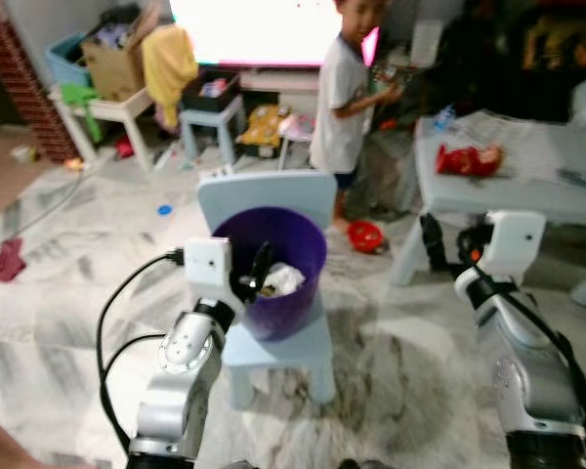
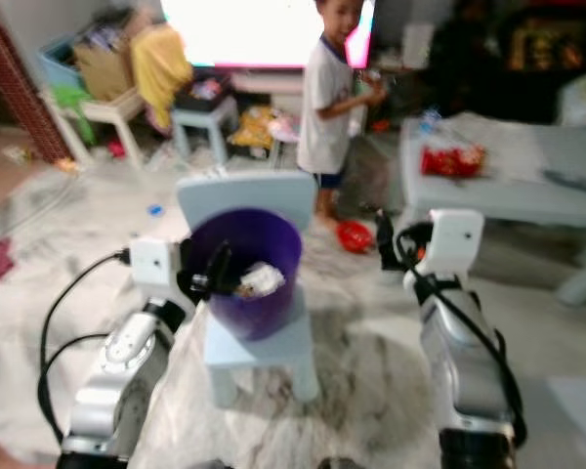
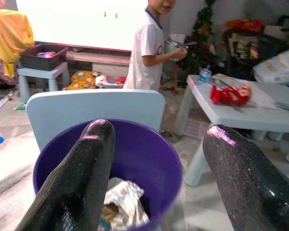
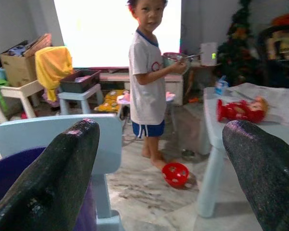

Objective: Picking trash to rubbish bin

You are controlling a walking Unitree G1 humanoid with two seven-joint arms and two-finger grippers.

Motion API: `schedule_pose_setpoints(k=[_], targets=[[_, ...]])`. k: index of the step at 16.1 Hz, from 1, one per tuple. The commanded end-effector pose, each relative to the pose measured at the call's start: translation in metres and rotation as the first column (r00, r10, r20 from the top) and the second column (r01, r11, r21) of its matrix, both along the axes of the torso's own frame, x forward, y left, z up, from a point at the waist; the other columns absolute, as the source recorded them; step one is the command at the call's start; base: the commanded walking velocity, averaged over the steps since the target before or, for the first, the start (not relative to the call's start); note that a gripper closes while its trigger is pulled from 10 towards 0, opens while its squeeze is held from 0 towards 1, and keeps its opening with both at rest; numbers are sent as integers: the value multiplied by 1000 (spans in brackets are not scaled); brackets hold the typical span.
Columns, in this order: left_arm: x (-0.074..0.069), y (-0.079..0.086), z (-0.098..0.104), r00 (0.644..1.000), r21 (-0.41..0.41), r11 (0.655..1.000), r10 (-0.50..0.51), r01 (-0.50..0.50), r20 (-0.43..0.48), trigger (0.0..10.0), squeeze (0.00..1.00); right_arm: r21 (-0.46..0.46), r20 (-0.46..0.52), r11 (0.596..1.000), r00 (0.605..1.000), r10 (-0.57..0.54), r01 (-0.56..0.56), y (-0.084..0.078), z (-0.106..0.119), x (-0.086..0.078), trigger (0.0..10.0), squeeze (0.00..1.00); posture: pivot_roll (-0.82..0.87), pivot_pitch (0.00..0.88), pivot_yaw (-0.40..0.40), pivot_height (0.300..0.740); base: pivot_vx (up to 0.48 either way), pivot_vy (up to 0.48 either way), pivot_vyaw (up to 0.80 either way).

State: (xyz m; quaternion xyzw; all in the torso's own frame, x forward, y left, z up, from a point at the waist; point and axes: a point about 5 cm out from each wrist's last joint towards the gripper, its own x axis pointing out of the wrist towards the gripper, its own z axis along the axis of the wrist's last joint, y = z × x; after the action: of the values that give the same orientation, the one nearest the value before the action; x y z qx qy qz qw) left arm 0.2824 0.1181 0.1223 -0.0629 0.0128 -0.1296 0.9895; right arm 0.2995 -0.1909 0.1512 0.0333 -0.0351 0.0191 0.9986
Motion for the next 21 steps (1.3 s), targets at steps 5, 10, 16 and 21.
schedule_pose_setpoints(k=[5, 10, 16, 21], targets=[[0, 2, 2, 1000, 3, 1000, -2, 2, 5, 10000, 0, 3, 6, 1000, 1000, 12, -12, 3, 3, 1, 10000, 0, -37, 54, 14, 740, -311, 0, 0], [1, 2, 1, 1000, 4, 1000, -5, 5, 3, 10000, 0, 3, 5, 1000, 1000, 14, -14, 3, 3, 2, 10000, 0, -39, 53, 13, 740, -310, 0, 0], [1, 1, 1, 1000, 6, 1000, -10, 10, 3, 10000, 0, 2, 4, 1000, 1000, 17, -17, 3, 3, 3, 10000, 0, -41, 52, 14, 740, -311, 0, 0], [1, 0, 0, 1000, 7, 1000, -10, 10, 1, 10000, 0, 0, 2, 1000, 1000, 21, -21, 3, 3, 3, 10000, 0, -42, 52, 9, 740, -311, 0, 0]])
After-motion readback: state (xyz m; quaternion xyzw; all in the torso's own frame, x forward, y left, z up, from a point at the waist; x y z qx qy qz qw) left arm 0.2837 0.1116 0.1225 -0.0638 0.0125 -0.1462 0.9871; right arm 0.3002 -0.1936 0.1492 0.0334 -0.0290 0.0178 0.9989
